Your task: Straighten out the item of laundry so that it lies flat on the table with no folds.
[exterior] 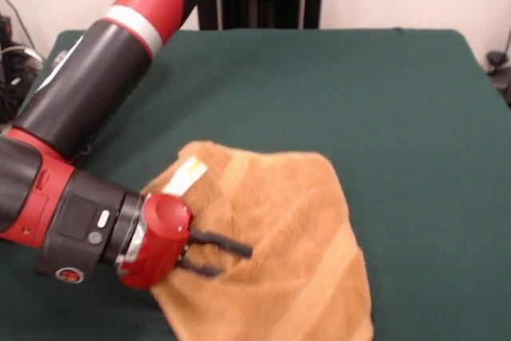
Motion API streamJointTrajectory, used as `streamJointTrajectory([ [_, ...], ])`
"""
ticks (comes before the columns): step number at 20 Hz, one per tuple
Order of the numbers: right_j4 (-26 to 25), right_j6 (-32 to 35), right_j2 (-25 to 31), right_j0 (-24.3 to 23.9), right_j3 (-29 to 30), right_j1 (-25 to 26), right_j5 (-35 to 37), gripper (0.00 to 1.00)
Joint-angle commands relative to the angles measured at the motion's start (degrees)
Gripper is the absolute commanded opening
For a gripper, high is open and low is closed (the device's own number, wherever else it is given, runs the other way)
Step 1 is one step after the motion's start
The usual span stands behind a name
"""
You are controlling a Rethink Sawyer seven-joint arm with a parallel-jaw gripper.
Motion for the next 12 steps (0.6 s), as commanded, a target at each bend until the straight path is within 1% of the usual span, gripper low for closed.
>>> streamJointTrajectory([
  [1, -8.35, -28.54, -7.71, 1.23, -8.43, 14.75, -46.41, 1.0],
  [3, -6.03, -32.23, -7.64, 0.95, -7.86, 15.54, -48.99, 1.0],
  [5, -7.21, -31.96, -8.92, 1.42, -8.17, 14.52, -48.02, 1.0],
  [6, -9.16, -30.27, -10.35, 1.93, -8.46, 13.25, -46.52, 1.0],
  [7, -11.73, -27.21, -11.96, 2.71, -9.01, 11.58, -43.76, 1.0],
  [8, -15.38, -21.84, -14.11, 3.92, -9.69, 9.28, -40.22, 1.0],
  [11, -21.54, -8.99, -20.07, 6.53, -9.87, 4.57, -34.56, 1.0],
  [12, -21.98, -7.12, -21.1, 6.84, -9.73, 3.87, -32.76, 1.0],
])
